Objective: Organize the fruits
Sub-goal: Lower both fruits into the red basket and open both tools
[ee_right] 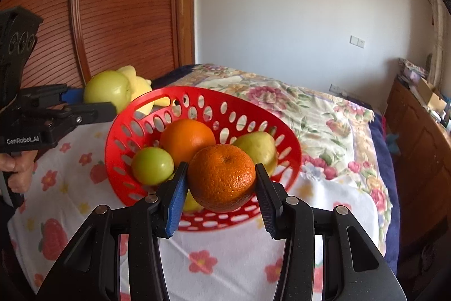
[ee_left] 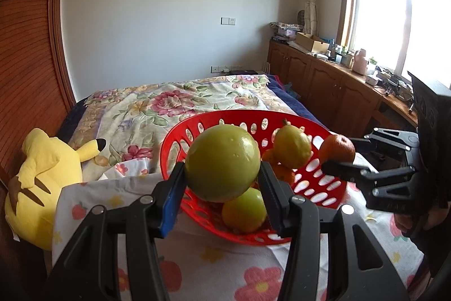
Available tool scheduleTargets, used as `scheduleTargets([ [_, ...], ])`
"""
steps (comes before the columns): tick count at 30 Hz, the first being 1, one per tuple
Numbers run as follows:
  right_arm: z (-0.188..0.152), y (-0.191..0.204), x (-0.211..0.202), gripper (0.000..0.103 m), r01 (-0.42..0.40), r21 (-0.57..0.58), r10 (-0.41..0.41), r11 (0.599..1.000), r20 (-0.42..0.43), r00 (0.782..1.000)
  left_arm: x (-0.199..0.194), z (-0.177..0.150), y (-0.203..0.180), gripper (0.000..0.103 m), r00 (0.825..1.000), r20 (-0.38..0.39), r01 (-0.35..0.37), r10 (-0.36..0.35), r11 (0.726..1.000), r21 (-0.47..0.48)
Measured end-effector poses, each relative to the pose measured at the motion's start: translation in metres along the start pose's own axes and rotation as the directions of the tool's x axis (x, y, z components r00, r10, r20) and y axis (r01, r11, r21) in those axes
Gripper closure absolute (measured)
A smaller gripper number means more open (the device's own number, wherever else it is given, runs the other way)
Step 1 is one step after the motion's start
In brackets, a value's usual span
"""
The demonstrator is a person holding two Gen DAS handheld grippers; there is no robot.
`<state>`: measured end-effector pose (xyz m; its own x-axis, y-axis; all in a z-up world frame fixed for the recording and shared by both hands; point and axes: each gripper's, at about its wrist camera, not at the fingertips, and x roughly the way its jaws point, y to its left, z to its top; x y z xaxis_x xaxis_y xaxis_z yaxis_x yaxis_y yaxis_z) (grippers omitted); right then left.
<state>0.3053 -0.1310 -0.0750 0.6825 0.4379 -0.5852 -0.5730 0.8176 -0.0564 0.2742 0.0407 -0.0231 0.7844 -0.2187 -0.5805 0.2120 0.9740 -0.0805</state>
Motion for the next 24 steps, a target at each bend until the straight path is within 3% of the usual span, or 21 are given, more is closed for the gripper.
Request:
scheduleTargets([
  [13, 0.001, 0.006, 0.036, 0.056, -0.073, 0.006, 0.074, 0.997, -0.023, 0.997, 0.05, 0.016, -0.007, 0.053, 0.999, -0.054, 0.008, -0.007, 1.0, 0.017],
  [24, -0.001, 0.014, 0.043, 0.055, -0.106, -0.012, 0.106, 0.994, -0.031, 0.994, 0.068, 0.03, -0.021, 0.053, 0.997, -0.076, -0.001, 0.005, 0.998, 0.059],
])
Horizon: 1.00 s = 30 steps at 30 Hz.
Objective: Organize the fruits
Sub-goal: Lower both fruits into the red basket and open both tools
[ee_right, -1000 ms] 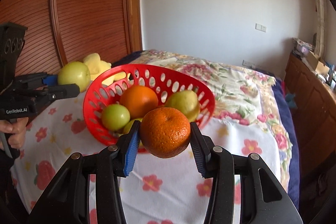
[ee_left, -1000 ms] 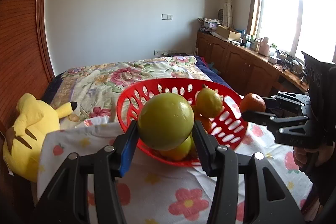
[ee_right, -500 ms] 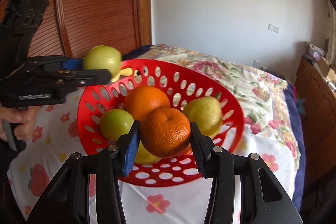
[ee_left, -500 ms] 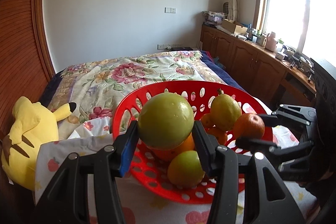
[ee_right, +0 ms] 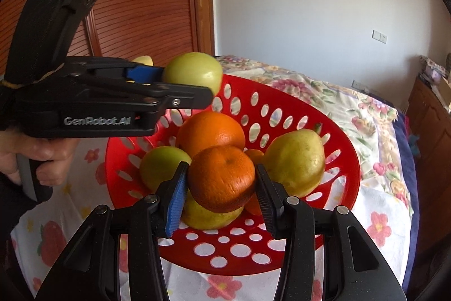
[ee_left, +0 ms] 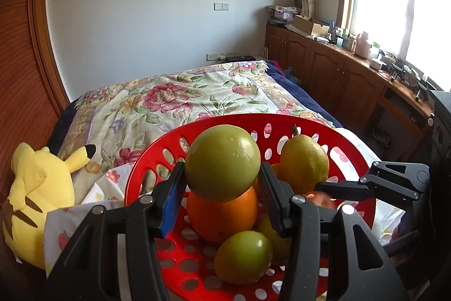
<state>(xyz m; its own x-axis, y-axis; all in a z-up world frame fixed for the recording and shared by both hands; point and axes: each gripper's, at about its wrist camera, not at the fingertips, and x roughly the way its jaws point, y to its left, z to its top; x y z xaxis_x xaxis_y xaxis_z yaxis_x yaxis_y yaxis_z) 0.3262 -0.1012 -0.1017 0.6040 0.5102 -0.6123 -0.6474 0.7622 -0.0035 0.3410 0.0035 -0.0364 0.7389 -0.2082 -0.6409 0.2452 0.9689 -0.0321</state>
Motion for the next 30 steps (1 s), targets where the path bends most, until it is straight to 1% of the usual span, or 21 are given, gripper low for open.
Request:
scheduleTargets([
  [2, 0.0, -0.001, -0.002, 0.052, -0.005, 0.011, 0.005, 1.0, 0.007, 1.0, 0.003, 0.003, -0.002, 0.053, 1.0, -0.004, -0.004, 0.004, 1.0, 0.007],
  [9, -0.005, -0.005, -0.012, 0.053, 0.001, 0.034, -0.002, 0.999, 0.025, 1.0, 0.01, 0.006, -0.01, 0.053, 1.0, -0.022, -0.008, 0.008, 1.0, 0.019],
  [14, -0.01, -0.013, -0.025, 0.052, 0.028, 0.064, -0.03, 0.998, 0.044, 0.999, 0.007, 0.014, -0.02, 0.054, 1.0, 0.001, 0.002, -0.002, 0.999, 0.039],
  [18, -0.013, -0.024, -0.03, 0.052, 0.04, 0.092, -0.044, 0.995, 0.045, 0.998, 0.01, 0.017, -0.027, 0.056, 1.0, -0.011, -0.004, 0.005, 0.998, 0.063],
  [23, -0.016, -0.024, -0.039, 0.052, 0.049, 0.093, -0.055, 0.994, 0.055, 0.997, 0.005, 0.012, -0.027, 0.056, 1.0, -0.007, -0.009, 0.009, 0.998, 0.055],
  [30, -0.018, -0.021, -0.042, 0.052, 0.054, 0.112, -0.062, 0.992, 0.066, 0.996, -0.007, 0.001, -0.024, 0.054, 0.999, 0.017, -0.041, 0.04, 0.998, 0.043],
])
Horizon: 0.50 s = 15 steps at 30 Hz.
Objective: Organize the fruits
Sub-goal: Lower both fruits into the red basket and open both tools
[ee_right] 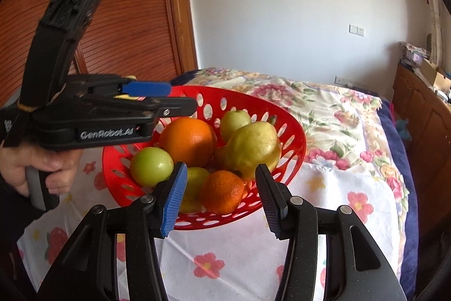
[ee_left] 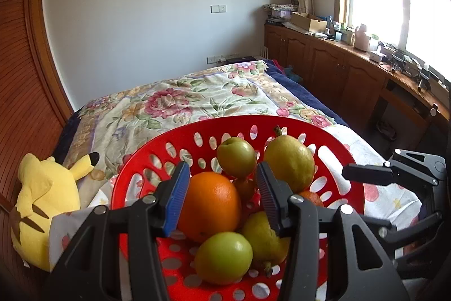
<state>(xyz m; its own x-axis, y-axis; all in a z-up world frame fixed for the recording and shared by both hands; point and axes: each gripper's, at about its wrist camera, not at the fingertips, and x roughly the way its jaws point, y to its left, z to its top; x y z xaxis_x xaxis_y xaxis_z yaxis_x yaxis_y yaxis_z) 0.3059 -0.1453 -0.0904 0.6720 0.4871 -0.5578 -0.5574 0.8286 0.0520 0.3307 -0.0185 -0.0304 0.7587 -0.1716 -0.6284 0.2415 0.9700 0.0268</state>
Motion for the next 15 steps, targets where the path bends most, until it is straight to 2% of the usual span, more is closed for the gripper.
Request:
scheduleTargets([
  [9, -0.001, 0.004, -0.007, 0.051, 0.035, 0.036, -0.036, 0.999, 0.022, 0.999, -0.026, -0.027, 0.007, 0.043, 0.998, 0.038, -0.051, 0.053, 0.998, -0.038],
  [15, -0.005, 0.014, -0.018, 0.048, 0.068, 0.048, -0.07, 0.997, 0.045, 0.997, -0.053, -0.046, 0.009, 0.037, 0.994, 0.082, -0.07, 0.073, 0.997, -0.045],
])
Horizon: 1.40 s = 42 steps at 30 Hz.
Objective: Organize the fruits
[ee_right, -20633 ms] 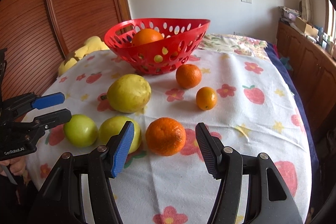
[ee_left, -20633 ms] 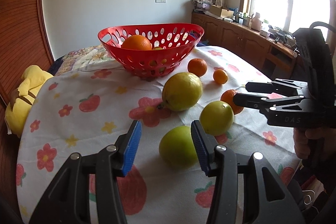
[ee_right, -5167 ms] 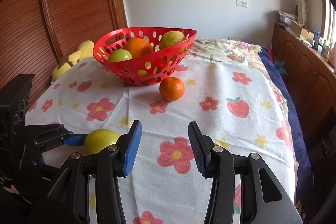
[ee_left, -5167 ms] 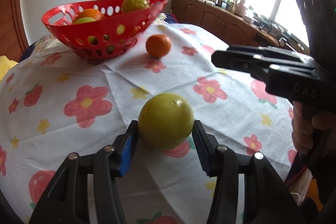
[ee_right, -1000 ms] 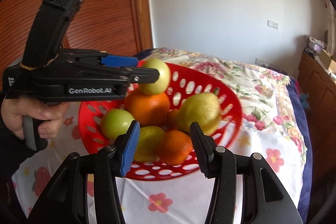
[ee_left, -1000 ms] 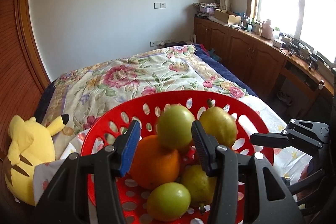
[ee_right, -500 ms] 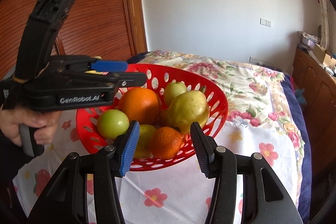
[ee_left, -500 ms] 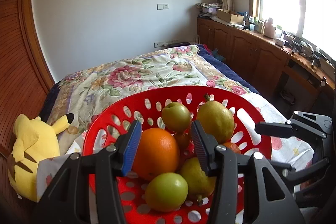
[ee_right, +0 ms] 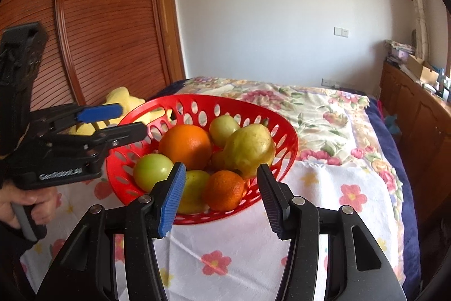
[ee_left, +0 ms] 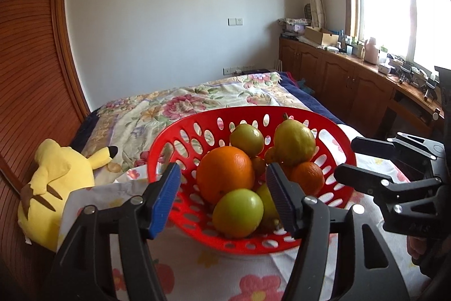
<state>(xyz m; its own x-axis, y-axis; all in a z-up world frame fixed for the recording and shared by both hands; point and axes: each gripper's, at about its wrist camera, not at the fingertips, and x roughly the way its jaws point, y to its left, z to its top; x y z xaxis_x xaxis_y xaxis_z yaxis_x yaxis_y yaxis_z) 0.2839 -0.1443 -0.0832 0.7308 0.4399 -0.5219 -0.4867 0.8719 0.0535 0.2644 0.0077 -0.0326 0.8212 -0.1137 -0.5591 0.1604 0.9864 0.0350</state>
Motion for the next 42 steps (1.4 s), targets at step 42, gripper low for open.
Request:
scheduleTargets([
  [42, -0.034, 0.058, -0.133, 0.013, 0.129, 0.038, -0.134, 0.991, 0.193, 0.972, -0.166, -0.061, -0.015, 0.0, 0.983, 0.154, -0.08, 0.095, 0.992, -0.101],
])
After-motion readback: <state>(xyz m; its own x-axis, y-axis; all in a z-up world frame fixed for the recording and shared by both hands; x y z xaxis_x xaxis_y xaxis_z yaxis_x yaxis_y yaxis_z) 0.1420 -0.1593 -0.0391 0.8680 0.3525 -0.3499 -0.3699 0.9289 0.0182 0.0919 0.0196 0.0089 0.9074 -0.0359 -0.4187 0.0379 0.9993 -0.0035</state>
